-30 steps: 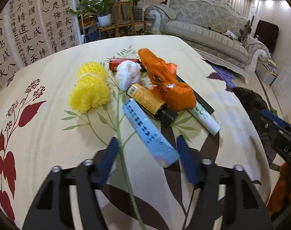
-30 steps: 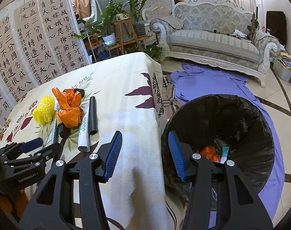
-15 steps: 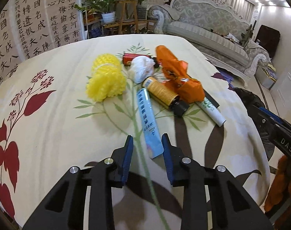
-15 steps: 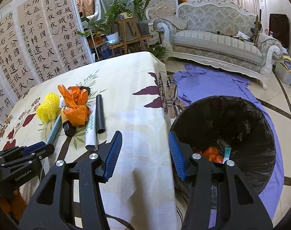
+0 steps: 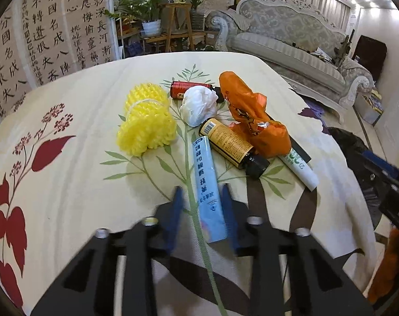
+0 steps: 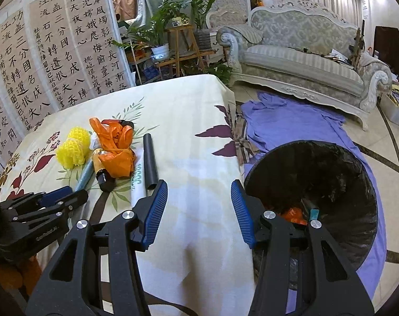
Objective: Collect trash
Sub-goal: 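Grasp the light blue tube with the left gripper while the right gripper grasps an orange bag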
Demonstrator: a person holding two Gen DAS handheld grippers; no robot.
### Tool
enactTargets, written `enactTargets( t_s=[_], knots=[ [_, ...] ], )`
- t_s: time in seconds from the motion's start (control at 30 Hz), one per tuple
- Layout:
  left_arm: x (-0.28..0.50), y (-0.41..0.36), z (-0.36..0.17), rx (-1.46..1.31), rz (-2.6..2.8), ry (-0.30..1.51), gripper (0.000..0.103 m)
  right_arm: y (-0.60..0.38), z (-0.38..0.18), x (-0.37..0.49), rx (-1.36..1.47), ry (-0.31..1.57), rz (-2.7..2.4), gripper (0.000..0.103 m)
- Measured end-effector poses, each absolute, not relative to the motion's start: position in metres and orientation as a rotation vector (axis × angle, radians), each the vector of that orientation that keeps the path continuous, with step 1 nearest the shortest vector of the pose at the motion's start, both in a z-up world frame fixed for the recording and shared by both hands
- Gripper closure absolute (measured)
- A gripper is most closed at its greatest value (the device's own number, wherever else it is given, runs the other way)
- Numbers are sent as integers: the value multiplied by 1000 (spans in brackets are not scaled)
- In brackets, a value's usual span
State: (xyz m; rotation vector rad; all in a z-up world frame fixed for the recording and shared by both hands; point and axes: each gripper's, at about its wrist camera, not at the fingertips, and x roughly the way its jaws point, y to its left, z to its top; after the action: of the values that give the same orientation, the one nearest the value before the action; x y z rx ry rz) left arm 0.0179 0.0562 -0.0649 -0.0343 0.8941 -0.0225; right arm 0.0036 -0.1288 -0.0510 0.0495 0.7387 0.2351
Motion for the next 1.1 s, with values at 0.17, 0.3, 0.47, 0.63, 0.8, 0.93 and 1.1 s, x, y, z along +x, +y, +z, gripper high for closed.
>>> enactTargets(
  t_s=[0.17, 0.3, 0.47, 0.63, 0.8, 0.93, 1.1],
  knots=[
    [13, 61, -64, -55, -50, 886, 98, -119, -49, 7, 35, 742, 249, 54],
    [7, 67, -55, -66, -56, 857, 98, -107, -46, 9, 17, 740, 271, 54],
    [-3, 83, -38, -100, -51, 812, 98, -87, -41, 11, -9, 731, 306, 54],
    [-5, 105, -30, -119, -15, 787, 98, -61, -36, 18, -41, 723, 348, 54],
    [-3, 131, -33, -149, 36, 793, 98, -39, -34, 26, -66, 719, 384, 54],
    [-4, 145, -33, -159, 57, 786, 98, -24, -36, 37, -80, 728, 388, 54],
    [-4, 159, -36, -180, 80, 791, 98, -12, -43, 49, -100, 749, 384, 54]
  ],
)
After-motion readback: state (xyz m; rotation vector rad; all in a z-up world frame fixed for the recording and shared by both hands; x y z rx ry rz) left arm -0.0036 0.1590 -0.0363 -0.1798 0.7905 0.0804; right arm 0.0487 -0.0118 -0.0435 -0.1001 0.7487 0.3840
